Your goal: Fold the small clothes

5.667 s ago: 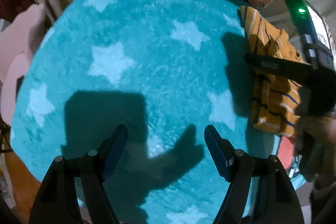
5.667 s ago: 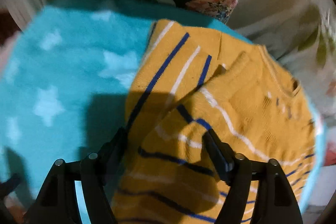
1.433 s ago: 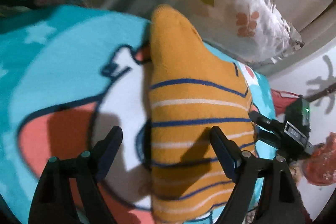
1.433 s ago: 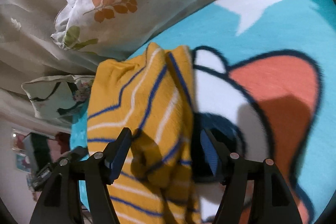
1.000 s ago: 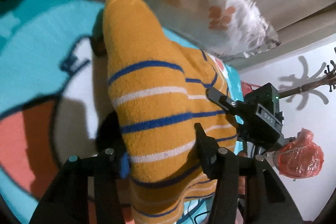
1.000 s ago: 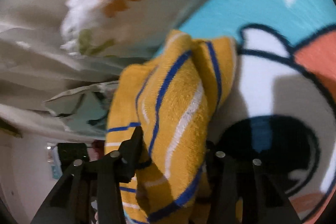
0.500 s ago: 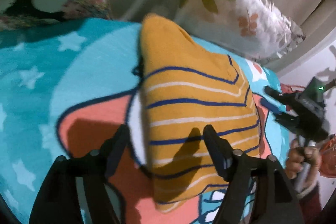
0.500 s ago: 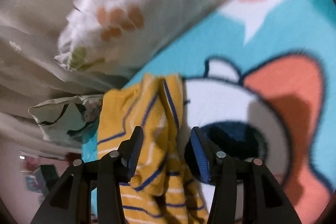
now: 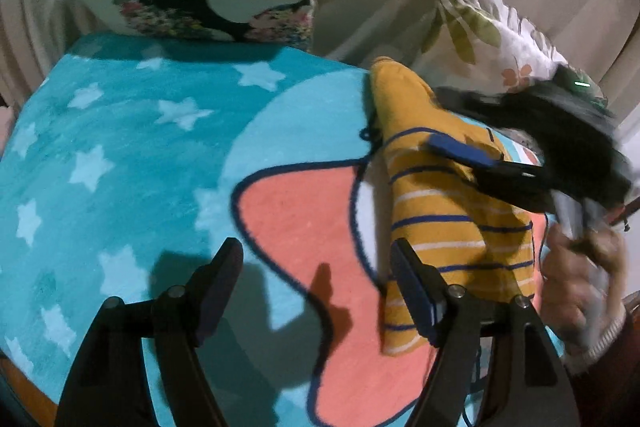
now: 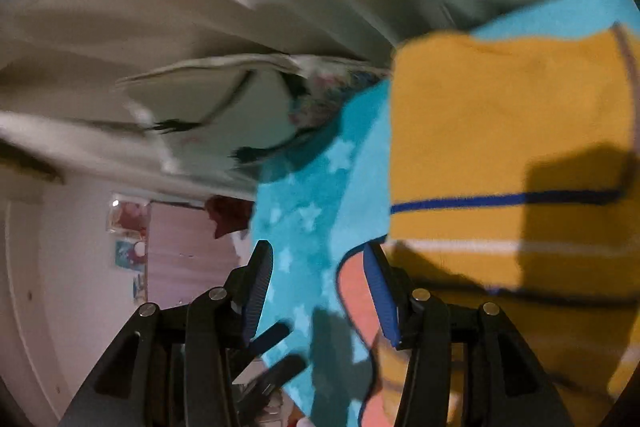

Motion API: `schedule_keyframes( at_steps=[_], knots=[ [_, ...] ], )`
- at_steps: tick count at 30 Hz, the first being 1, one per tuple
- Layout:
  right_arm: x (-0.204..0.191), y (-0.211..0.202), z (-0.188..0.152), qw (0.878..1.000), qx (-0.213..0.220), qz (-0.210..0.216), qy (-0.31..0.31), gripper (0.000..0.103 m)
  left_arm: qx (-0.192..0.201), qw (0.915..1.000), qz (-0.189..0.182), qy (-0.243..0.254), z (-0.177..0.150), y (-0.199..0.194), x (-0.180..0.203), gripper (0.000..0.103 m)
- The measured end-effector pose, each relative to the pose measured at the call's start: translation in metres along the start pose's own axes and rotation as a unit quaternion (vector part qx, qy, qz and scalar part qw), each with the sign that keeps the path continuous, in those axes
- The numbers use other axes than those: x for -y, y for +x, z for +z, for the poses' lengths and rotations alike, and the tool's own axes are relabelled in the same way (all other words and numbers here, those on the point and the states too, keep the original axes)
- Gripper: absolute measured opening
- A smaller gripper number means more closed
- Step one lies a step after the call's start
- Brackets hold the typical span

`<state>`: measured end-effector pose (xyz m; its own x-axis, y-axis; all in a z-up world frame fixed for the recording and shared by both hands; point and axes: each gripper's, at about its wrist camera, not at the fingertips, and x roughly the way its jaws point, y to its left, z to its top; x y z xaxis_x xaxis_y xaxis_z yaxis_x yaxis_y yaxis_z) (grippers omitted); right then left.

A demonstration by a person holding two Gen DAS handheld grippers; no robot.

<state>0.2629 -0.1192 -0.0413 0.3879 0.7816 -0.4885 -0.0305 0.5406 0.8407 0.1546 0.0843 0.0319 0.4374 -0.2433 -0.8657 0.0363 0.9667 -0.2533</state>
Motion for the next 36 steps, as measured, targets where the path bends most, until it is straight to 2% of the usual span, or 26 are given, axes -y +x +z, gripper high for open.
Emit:
schedule_keyframes(
  at_steps=[3, 8, 10, 13, 15, 17, 19, 21, 23, 27, 29, 31, 34, 36],
  knots=[
    [0.023, 0.02, 0.019, 0.999, 0.001, -0.002, 0.051, 0.052, 0.005, 1.0, 0.007, 0.003, -0.002, -0.007, -0.005, 0.075],
    [0.05, 0.012, 0.046, 0.989, 0.059, 0.023, 0.13, 0.051, 0.005, 1.0, 0.001, -0.006, -0.006, -0.011, -0.013, 0.075],
    [0.057, 0.014, 0.046, 0.987, 0.062, 0.025, 0.149, 0.05, 0.001, 1.0, -0.001, -0.005, -0.005, -0.009, -0.013, 0.075],
    [0.048, 0.016, 0.046, 0.991, 0.056, 0.009, 0.125, 0.05, -0.002, 0.9999, -0.01, -0.003, -0.004, -0.006, -0.013, 0.075],
    [0.035, 0.014, 0.044, 0.993, 0.049, 0.002, 0.11, 0.055, -0.006, 0.9999, -0.013, 0.001, -0.004, -0.003, -0.011, 0.075],
    [0.022, 0.013, 0.04, 0.995, 0.041, 0.0, 0.088, 0.066, -0.008, 0.9998, -0.017, 0.004, -0.004, -0.001, -0.01, 0.075],
    [0.01, 0.015, 0.027, 0.998, 0.023, -0.008, 0.061, 0.069, -0.011, 0.9997, -0.021, 0.007, -0.004, 0.002, -0.008, 0.075],
    [0.015, 0.017, 0.008, 0.998, 0.002, -0.013, 0.057, 0.069, -0.013, 0.9995, -0.026, 0.009, -0.002, 0.003, -0.008, 0.075],
    [0.024, 0.011, -0.011, 0.998, -0.004, 0.002, 0.058, 0.068, -0.015, 0.9993, -0.031, 0.011, -0.001, 0.004, -0.007, 0.075],
    [0.046, -0.007, -0.059, 0.993, -0.002, 0.051, 0.102, 0.068, -0.017, 0.9989, -0.04, 0.018, 0.002, 0.004, -0.005, 0.075],
    [0.058, -0.018, -0.082, 0.991, -0.008, 0.055, 0.123, 0.068, -0.019, 0.9986, -0.043, 0.022, 0.003, 0.003, -0.004, 0.075],
    [0.066, -0.033, -0.106, 0.99, -0.012, 0.038, 0.132, 0.068, -0.02, 0.9984, -0.045, 0.029, 0.004, 0.002, -0.003, 0.075],
    [0.065, -0.067, -0.121, 0.991, 0.012, 0.044, 0.13, 0.07, -0.015, 0.9982, -0.042, 0.04, 0.004, -0.002, -0.002, 0.075],
    [0.055, -0.093, -0.117, 0.993, 0.048, 0.029, 0.105, 0.071, -0.009, 0.9982, -0.037, 0.047, 0.004, -0.006, -0.001, 0.075]
  ],
)
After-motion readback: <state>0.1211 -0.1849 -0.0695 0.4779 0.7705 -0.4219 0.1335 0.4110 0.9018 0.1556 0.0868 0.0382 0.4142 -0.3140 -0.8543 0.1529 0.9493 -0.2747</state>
